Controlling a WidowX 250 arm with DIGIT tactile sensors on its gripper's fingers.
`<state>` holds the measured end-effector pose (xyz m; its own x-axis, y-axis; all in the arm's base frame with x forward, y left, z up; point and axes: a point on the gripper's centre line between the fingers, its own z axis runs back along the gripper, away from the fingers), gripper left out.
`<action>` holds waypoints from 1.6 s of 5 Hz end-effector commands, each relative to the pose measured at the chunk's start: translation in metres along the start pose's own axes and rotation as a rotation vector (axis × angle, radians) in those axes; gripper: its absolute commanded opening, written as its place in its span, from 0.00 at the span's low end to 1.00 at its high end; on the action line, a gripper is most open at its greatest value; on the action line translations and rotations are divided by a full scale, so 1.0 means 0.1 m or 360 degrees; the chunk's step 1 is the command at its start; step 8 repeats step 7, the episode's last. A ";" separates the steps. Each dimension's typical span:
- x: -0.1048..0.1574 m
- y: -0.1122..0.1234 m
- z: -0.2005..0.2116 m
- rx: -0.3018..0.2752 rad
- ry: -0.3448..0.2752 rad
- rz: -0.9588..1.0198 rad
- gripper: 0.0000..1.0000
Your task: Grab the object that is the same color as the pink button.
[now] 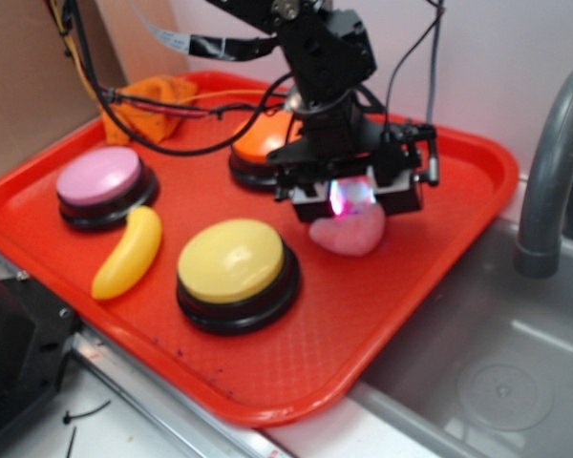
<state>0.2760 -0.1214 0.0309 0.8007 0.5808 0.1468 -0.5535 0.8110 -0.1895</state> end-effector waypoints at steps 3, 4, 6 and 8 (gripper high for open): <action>0.33 -0.08 1.25 -0.0071 0.0236 -0.0585 0.00; 0.35 -0.01 1.67 -0.0084 0.0277 -0.0711 0.00; 0.37 0.19 1.89 -0.0124 0.0273 -0.0672 0.00; 0.43 0.21 1.72 0.0076 0.0359 -0.0462 0.00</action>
